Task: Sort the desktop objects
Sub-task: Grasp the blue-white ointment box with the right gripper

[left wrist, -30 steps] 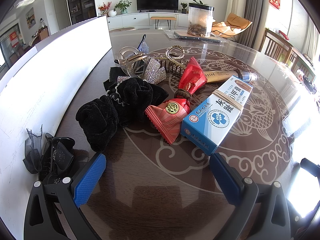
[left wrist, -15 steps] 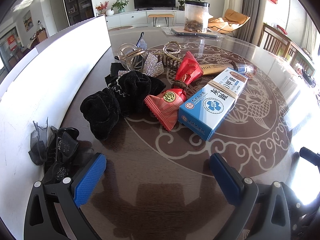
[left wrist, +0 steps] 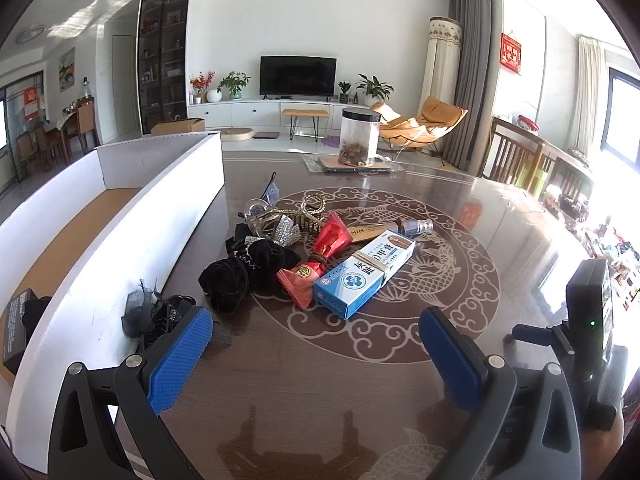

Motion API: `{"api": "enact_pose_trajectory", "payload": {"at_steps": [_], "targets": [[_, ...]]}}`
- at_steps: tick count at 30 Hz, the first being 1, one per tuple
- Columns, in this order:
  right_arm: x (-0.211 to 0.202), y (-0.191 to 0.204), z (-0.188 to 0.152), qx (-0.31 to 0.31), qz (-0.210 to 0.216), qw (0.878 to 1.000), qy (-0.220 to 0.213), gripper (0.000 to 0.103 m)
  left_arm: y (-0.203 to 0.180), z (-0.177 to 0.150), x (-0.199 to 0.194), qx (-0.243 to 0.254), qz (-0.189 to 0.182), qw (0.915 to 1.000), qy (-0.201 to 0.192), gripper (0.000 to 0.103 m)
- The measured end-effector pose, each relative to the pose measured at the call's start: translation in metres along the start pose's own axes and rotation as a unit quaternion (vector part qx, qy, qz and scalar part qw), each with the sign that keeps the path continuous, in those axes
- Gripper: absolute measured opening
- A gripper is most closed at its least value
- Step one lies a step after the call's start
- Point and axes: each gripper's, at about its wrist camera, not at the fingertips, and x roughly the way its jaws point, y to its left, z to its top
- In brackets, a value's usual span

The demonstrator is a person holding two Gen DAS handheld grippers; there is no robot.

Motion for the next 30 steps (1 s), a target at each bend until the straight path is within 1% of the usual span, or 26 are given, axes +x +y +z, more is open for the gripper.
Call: {"api": "enact_pose_trajectory", "payload": {"at_steps": [1, 4, 8, 11, 13, 14, 15, 16, 17, 18, 19, 20, 22, 24, 26, 28, 30], "targets": [[0.000, 0.000, 0.000, 0.000, 0.000, 1.000, 0.000, 0.103, 0.002, 0.000, -0.004, -0.003, 0.004, 1.0000, -0.005, 0.103], [0.000, 0.000, 0.000, 0.000, 0.000, 1.000, 0.000, 0.103, 0.014, -0.001, -0.019, -0.021, 0.034, 0.9988, -0.029, 0.103], [0.000, 0.000, 0.000, 0.000, 0.000, 1.000, 0.000, 0.103, 0.041, -0.004, -0.041, -0.072, 0.037, 0.9944, -0.067, 0.103], [-0.002, -0.002, 0.000, 0.006, 0.008, 1.000, -0.006, 0.103, 0.051, -0.004, -0.054, -0.094, 0.051, 0.9895, -0.097, 0.103], [-0.006, -0.005, -0.001, 0.015, 0.021, 1.000, -0.017, 0.103, 0.054, -0.005, -0.056, -0.111, 0.044, 0.9865, -0.112, 0.103], [-0.008, -0.008, -0.002, 0.020, 0.029, 0.999, -0.022, 0.103, 0.057, -0.009, -0.053, -0.129, 0.024, 0.9845, -0.116, 0.103], [-0.008, -0.010, -0.002, 0.025, 0.036, 0.999, -0.022, 0.103, 0.061, -0.014, -0.047, -0.151, -0.006, 0.9818, -0.115, 0.103], [-0.008, -0.011, -0.002, 0.031, 0.042, 0.998, -0.020, 0.103, 0.063, -0.018, -0.038, -0.165, -0.022, 0.9804, -0.106, 0.103], [-0.007, -0.012, -0.001, 0.034, 0.044, 0.998, -0.019, 0.103, 0.062, -0.017, -0.026, -0.159, -0.010, 0.9842, -0.077, 0.103], [-0.006, -0.011, 0.001, 0.033, 0.049, 0.998, -0.018, 0.103, 0.056, -0.015, -0.016, -0.134, 0.026, 0.9895, -0.050, 0.103], [-0.005, -0.010, 0.005, 0.031, 0.059, 0.998, -0.017, 0.103, 0.051, -0.015, -0.010, -0.113, 0.060, 0.9911, -0.037, 0.103], [-0.002, -0.009, 0.011, 0.029, 0.073, 0.997, -0.020, 0.103, 0.047, -0.016, -0.008, -0.106, 0.070, 0.9913, -0.035, 0.103], [0.006, -0.006, 0.032, 0.024, 0.081, 0.996, -0.023, 0.103, 0.042, -0.016, -0.005, -0.092, 0.076, 0.9924, -0.032, 0.103], [0.019, -0.004, 0.062, 0.034, 0.093, 0.995, -0.025, 0.103, 0.037, -0.017, -0.002, -0.080, 0.087, 0.9927, -0.023, 0.103], [0.030, -0.005, 0.094, 0.055, 0.100, 0.993, -0.043, 0.103, 0.038, -0.018, 0.000, -0.082, 0.089, 0.9925, -0.017, 0.103], [0.043, 0.001, 0.126, 0.061, 0.105, 0.991, -0.055, 0.103, 0.044, -0.021, -0.001, -0.086, 0.100, 0.9911, -0.013, 0.103], [0.063, 0.010, 0.150, 0.060, 0.095, 0.993, -0.034, 0.103, 0.047, -0.021, -0.001, -0.089, 0.110, 0.9899, -0.010, 0.103]]}}
